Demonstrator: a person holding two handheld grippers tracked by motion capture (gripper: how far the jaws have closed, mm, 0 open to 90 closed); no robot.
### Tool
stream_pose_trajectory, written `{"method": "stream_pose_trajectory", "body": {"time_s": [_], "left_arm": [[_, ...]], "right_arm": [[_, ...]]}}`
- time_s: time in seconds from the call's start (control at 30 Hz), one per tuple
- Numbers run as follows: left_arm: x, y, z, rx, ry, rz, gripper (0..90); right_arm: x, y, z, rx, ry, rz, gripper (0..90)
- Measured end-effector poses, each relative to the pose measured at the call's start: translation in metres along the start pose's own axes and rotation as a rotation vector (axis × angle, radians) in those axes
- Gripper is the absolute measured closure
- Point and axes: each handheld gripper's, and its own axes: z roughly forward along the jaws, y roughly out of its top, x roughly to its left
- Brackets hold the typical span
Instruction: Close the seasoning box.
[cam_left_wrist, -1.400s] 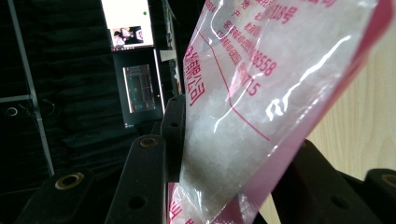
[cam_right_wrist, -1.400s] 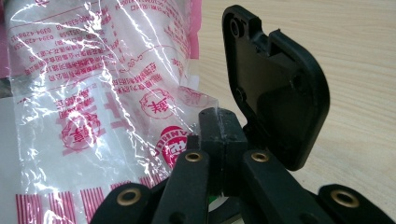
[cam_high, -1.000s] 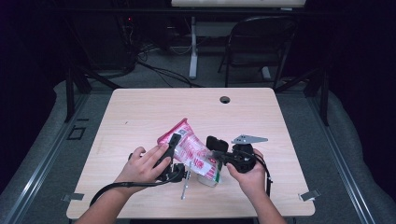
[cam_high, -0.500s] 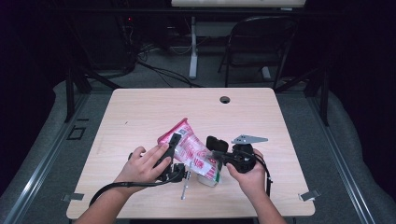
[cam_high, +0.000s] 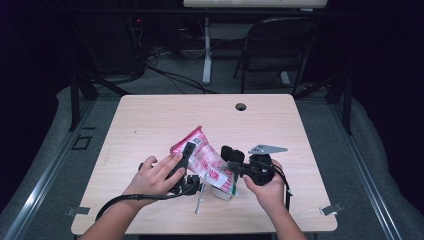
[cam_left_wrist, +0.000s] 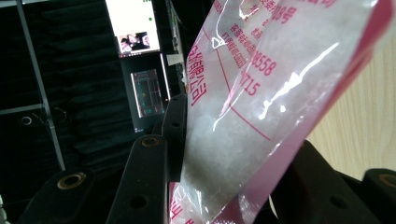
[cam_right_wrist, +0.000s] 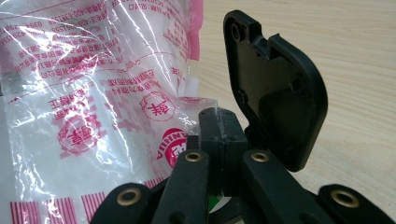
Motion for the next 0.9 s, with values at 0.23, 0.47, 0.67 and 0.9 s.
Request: {"method": "stream_pose_trajectory", "body": {"time_s": [0.23, 0.47, 0.67, 0.9], "left_arm": [[0.0002, -0.0004, -0.0003, -0.001, -0.004, -0.006, 67.7], [0.0010, 0.0003, -0.0005, -0.004, 0.002, 0.000, 67.8], [0.0017, 0.0001, -0.0009, -0.002, -0.001, 0.006, 67.8], [0.0031, 0.0003, -0.0017, -0.003, 0.010, 0.014, 67.9]], "right_arm": [[0.0000, 0.0000, 0.0001, 0.000, 0.002, 0.001, 90.0], [0.0000, 0.0000, 0.0001, -0.001, 0.002, 0.001, 90.0], [0.0004, -0.0001, 0.0005, -0.004, 0.002, 0.004, 90.0], [0.0004, 0.0000, 0.0001, -0.003, 0.003, 0.001, 90.0]]}}
